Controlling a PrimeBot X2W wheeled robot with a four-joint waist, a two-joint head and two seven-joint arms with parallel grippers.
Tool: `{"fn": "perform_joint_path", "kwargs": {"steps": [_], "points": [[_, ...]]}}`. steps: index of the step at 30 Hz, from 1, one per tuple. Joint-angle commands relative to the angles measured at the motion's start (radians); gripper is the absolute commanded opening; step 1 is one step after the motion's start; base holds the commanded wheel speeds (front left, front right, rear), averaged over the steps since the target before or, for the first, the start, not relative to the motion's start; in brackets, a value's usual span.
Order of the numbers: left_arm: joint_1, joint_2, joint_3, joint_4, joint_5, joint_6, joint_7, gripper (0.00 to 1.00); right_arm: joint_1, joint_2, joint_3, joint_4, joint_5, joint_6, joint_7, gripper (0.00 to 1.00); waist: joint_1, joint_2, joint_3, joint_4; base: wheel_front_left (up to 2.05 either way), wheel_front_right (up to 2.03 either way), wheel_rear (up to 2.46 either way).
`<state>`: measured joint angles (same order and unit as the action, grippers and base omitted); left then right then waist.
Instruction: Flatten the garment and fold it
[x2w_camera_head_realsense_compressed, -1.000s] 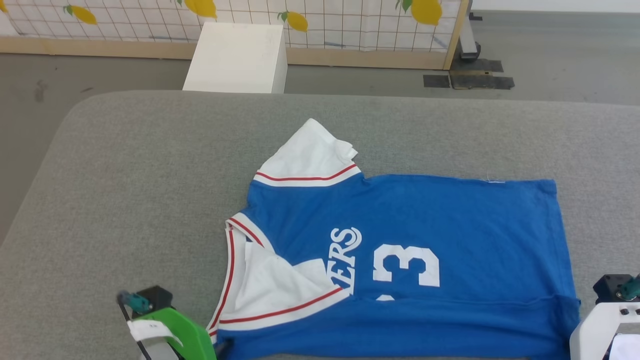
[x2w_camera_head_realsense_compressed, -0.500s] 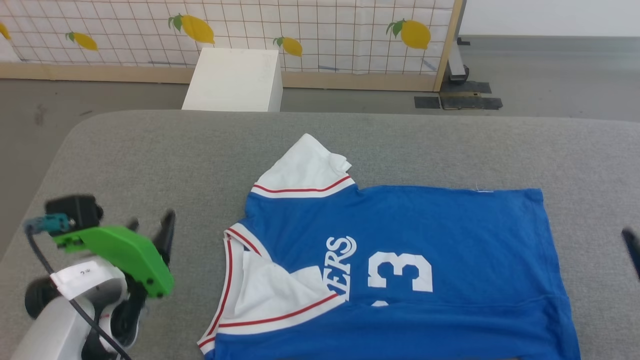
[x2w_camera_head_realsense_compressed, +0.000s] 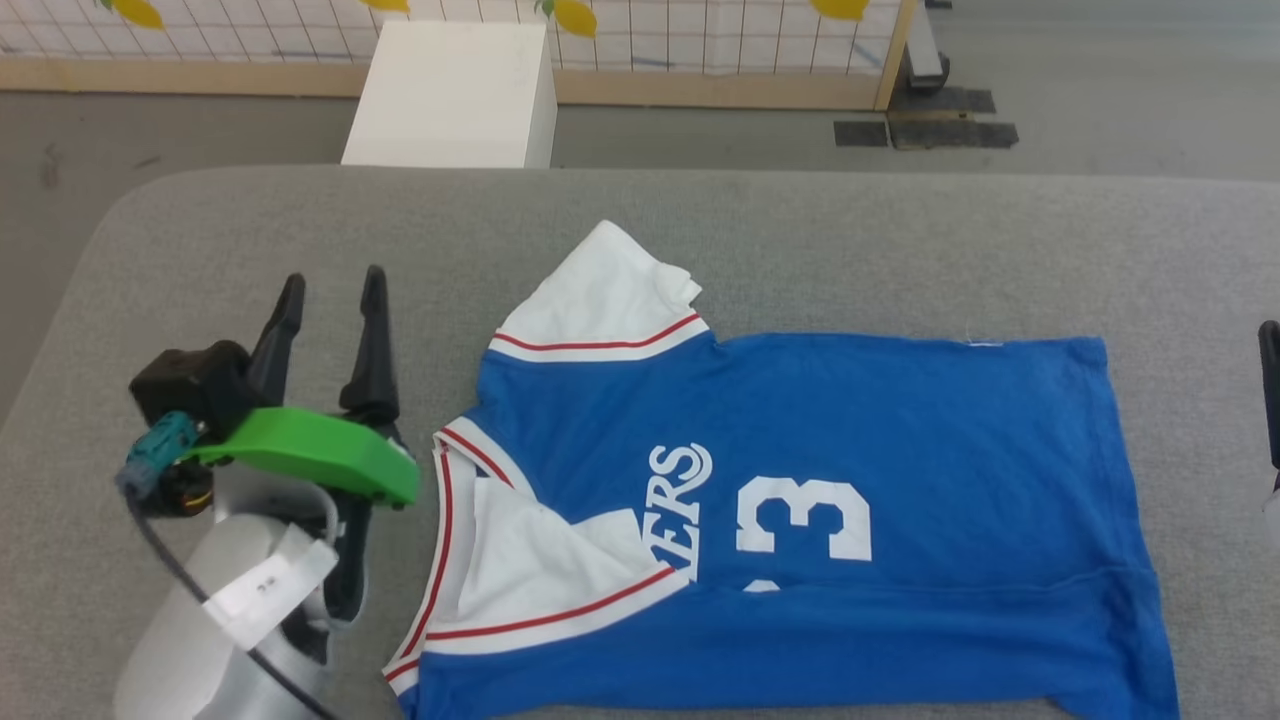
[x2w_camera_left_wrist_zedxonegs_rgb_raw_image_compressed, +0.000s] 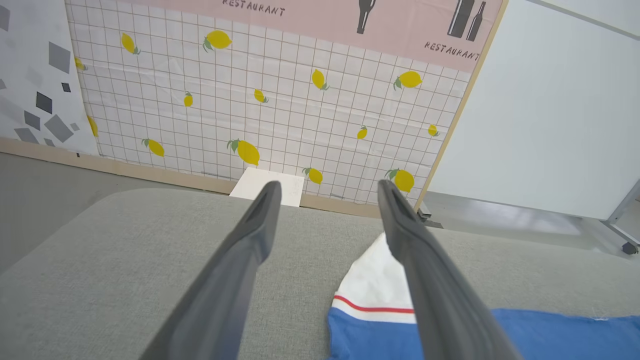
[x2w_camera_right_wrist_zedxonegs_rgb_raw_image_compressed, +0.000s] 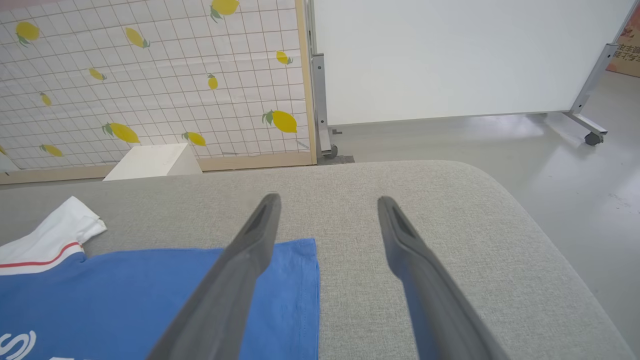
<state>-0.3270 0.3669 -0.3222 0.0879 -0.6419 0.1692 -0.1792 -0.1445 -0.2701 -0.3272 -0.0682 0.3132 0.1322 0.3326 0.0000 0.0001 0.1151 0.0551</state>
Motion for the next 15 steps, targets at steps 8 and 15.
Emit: {"fn": "perform_joint_path", "kwargs": {"steps": [8, 15], "points": [[-0.232, -0.086, -0.048, 0.225, 0.019, -0.093, -0.038, 1.00, -0.089, -0.009, 0.022, 0.034, 0.007, -0.002, -0.050, 1.00, 0.0000, -0.0001, 0.160, -0.003, 0.00, 0.00, 0.00], [-0.459, -0.120, -0.089, 0.446, 0.015, -0.157, 0.060, 1.00, -0.194, 0.013, 0.089, 0.050, 0.005, -0.002, -0.070, 1.00, 0.0000, -0.0001, 0.256, -0.042, 0.00, 0.00, 0.00]]}}
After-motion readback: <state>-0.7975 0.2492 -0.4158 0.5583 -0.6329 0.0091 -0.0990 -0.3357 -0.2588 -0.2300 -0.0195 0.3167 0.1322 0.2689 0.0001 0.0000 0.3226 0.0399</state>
